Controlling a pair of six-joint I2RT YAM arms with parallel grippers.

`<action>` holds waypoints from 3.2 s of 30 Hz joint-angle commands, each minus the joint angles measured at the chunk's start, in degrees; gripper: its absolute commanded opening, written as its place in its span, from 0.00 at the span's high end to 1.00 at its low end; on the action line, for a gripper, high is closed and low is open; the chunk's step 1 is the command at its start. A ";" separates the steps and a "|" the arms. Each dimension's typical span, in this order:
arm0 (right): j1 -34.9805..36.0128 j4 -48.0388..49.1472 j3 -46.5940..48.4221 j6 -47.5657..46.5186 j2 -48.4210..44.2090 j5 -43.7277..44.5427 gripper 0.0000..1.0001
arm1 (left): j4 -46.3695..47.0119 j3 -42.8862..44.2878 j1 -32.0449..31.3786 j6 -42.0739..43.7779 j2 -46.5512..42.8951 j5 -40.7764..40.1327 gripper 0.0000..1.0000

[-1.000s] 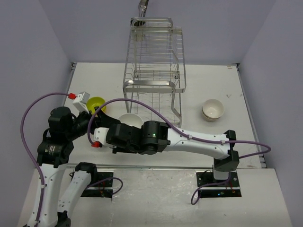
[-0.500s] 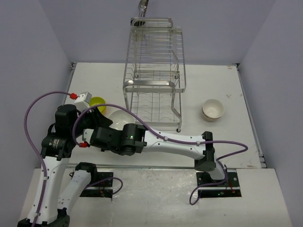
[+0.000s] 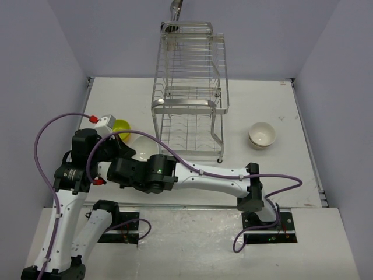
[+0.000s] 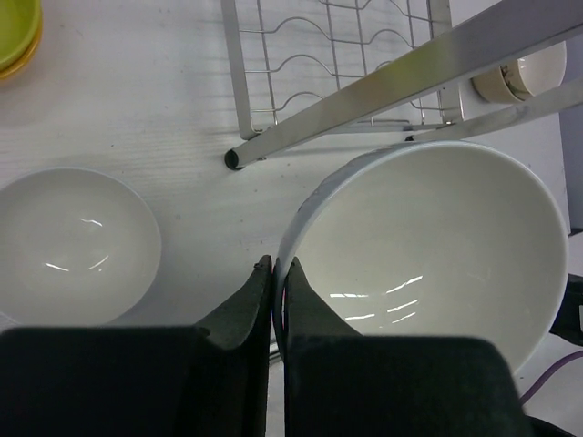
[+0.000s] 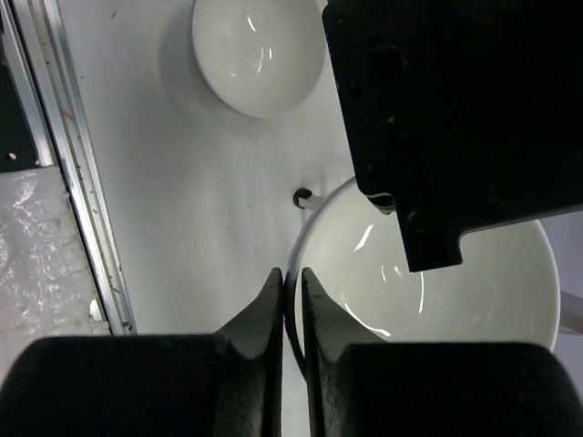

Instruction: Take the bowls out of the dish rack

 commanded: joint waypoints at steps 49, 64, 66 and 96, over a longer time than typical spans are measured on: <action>-1.30 23.26 -54.71 26.05 -74.06 4.31 0.17 | -8.41 -11.11 1.20 -38.00 6.83 -47.61 1.00; -1.30 24.48 -56.73 25.08 -77.75 1.94 0.17 | -5.15 -14.18 1.03 -39.05 11.14 -45.59 1.00; -1.21 24.66 -57.09 24.82 -77.93 1.50 0.17 | -5.33 -14.01 1.03 -39.49 11.14 -46.02 0.97; -35.69 20.98 -57.53 32.90 -75.82 1.75 0.12 | -4.28 16.47 1.03 -6.73 5.68 -42.94 0.00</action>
